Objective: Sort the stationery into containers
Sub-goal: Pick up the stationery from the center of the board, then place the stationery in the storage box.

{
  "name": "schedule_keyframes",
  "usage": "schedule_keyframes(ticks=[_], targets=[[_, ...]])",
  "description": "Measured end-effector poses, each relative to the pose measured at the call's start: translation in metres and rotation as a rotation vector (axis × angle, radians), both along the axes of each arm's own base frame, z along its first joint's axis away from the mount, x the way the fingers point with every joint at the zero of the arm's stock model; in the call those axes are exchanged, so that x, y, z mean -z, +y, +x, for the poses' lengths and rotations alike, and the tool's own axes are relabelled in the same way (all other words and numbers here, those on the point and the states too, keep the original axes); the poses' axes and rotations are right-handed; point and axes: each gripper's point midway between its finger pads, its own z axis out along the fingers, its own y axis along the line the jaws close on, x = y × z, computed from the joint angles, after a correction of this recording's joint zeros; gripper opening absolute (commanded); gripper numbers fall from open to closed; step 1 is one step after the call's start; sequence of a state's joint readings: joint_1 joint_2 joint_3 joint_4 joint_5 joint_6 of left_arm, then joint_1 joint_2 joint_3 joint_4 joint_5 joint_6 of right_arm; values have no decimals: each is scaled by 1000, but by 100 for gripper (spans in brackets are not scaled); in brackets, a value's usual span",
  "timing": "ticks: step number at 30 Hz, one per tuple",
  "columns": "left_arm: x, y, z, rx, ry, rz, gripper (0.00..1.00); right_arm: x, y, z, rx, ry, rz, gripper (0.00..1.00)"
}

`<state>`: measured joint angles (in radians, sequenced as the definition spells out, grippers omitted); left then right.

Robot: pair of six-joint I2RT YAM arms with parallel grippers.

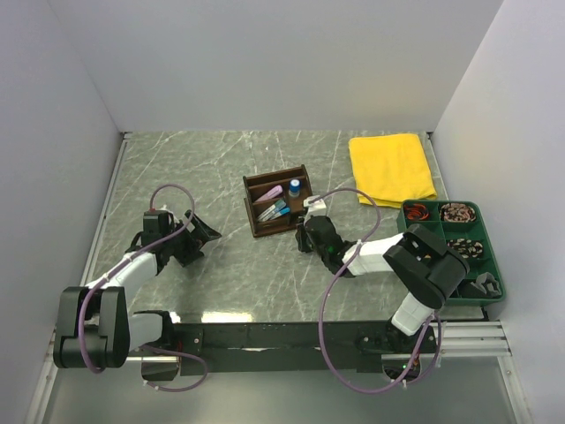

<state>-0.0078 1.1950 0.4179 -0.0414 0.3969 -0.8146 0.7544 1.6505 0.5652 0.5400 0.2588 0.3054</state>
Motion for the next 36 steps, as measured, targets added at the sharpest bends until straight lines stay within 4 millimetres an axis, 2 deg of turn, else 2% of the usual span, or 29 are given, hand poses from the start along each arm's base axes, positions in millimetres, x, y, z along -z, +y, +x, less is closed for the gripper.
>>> schedule_keyframes(ticks=[9, 14, 18, 27, 34, 36], targets=[[0, -1, 0, -8, -8, -10, 99, -13, 1, 5, -12, -38, -11, 8], [0, -2, -5, -9, -15, -18, 99, -32, 7, 17, -20, -90, -1, 8], [0, -2, -4, -7, -13, -23, 100, -39, 3, 27, -4, -110, 0, 9], [0, -7, 2, -2, -2, -56, 99, -33, -6, 43, 28, -108, -8, 12], [0, -8, 3, 4, -5, -63, 100, -37, 2, 45, 7, -102, 19, 17], [0, -9, 3, 5, -5, -64, 99, -36, 5, 45, 1, -97, 27, 22]])
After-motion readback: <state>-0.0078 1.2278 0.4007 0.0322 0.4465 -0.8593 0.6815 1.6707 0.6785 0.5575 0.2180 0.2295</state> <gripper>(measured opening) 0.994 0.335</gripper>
